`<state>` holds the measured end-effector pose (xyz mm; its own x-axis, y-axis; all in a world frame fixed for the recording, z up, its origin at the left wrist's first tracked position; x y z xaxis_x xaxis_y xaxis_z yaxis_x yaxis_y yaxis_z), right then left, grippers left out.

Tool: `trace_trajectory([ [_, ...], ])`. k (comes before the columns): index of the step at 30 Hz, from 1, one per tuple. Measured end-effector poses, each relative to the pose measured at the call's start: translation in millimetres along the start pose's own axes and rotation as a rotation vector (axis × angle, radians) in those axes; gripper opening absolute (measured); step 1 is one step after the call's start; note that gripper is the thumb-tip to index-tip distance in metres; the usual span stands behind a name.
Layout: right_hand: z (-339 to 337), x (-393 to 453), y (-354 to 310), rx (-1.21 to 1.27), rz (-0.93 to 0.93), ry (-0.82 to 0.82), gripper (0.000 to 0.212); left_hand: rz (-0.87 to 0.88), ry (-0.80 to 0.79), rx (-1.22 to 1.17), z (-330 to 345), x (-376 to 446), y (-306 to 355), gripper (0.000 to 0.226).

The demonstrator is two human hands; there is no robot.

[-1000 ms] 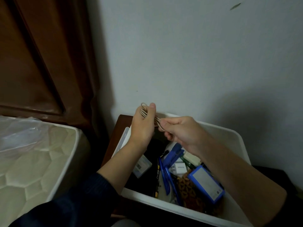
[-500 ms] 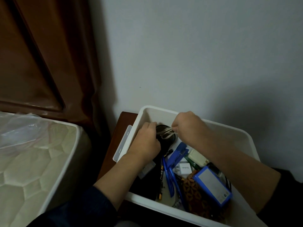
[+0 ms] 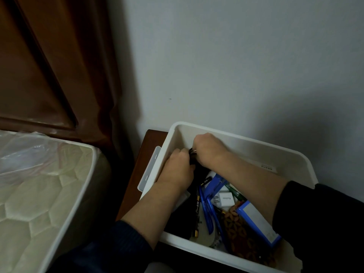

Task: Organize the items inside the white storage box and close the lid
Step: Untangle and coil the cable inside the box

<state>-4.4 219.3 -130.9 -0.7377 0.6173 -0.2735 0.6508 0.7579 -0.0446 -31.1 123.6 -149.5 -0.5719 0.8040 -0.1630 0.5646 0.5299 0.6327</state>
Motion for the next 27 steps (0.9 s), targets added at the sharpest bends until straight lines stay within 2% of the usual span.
trace_trajectory([
  [4,-5,-2,12,0.049,0.031,0.004,0.016,-0.016,0.011,-0.008,0,0,-2,0.038],
  [10,-31,-12,30,0.093,0.07,0.043,0.042,-0.025,0.008,-0.035,2,0,-3,0.038],
  [17,-52,-55,59,0.177,0.107,0.062,0.016,-0.04,-0.004,-0.042,3,-2,-3,0.045],
  [20,-25,-76,64,0.226,0.119,-0.086,0.017,-0.047,-0.004,-0.044,3,-5,-3,0.054],
  [24,51,-102,58,0.416,0.175,-0.423,0.027,-0.067,-0.019,-0.039,4,-7,-2,0.062],
  [27,89,-109,53,0.394,0.204,-0.51,0.027,-0.065,-0.025,-0.04,4,-7,-2,0.062],
])
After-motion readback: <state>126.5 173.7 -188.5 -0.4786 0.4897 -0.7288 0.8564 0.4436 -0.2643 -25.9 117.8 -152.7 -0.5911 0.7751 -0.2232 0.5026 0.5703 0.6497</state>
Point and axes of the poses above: each hand's wrist, its own x-axis towards the middle knuckle, its own z-axis out of the palm, y = z × x, the point moved 10 cm from there along x, towards the middle knuckle, and after that the axes turned 2 degrees about x, right-handed, at the moved point
